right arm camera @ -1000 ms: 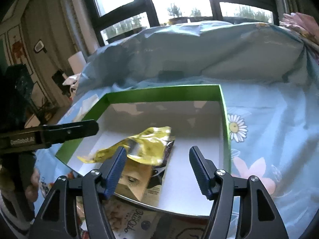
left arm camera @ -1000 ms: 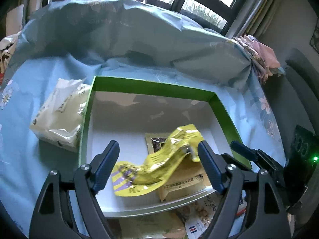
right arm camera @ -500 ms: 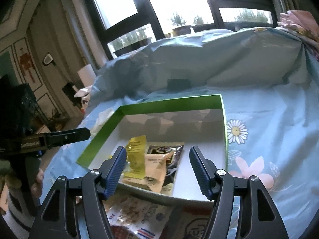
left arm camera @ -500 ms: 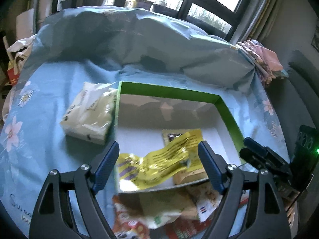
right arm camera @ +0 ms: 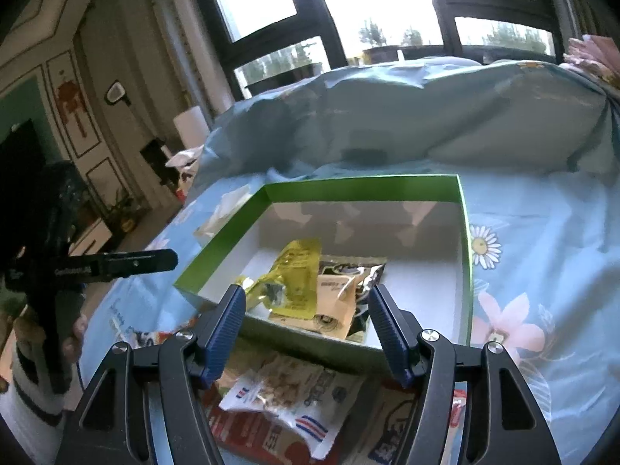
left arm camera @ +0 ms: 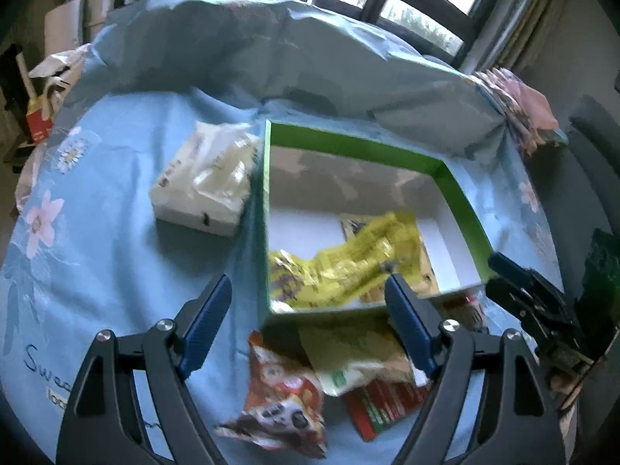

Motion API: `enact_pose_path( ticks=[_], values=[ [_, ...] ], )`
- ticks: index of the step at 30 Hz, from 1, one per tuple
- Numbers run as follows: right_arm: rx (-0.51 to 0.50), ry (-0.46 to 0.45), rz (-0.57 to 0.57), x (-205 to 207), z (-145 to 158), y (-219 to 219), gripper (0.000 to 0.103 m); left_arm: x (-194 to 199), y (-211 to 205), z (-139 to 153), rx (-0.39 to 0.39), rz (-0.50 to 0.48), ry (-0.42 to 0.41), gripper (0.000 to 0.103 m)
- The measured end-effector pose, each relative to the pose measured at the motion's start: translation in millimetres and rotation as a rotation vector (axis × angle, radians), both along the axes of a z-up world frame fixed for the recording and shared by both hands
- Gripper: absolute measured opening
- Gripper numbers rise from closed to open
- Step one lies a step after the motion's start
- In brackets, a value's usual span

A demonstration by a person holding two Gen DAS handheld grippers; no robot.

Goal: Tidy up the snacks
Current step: 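Move the open left tool back toward the remaining snack pile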

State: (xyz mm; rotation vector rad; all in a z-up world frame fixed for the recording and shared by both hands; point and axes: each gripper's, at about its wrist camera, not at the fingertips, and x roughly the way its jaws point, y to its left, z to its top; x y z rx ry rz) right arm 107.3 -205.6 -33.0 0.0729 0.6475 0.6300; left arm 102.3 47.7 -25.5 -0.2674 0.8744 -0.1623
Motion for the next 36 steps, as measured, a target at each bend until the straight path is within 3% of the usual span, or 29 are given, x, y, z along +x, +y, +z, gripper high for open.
enact_pose_path(
  ticks=[5, 14, 19, 28, 36],
  values=[
    [-0.003, 0.008, 0.028, -8.0, -2.1, -1.8, 0.066, -12.1, -19.9, -3.4, -0.036, -0.085, 0.009, 0.081],
    [-0.076, 0.055, 0.041, -35.0, -26.2, -12.6, 0.066, -10.0, -58.7, -20.4, -0.270, -0.285, 0.110, 0.081],
    [-0.126, 0.072, 0.048, -42.8, -38.5, -12.3, 0.066, -3.9, -82.8, -25.0, -0.355, -0.360, 0.176, 0.081],
    [-0.140, 0.092, 0.078, -39.3, -46.1, -9.3, 0.066, 11.4, -87.3, -44.1, -0.392, -0.330, 0.294, 0.081],
    [-0.166, 0.120, 0.104, -36.2, -57.7, -1.1, 0.066, 13.0, -85.0, -48.7, -0.349, -0.309, 0.341, 0.081]
  ],
)
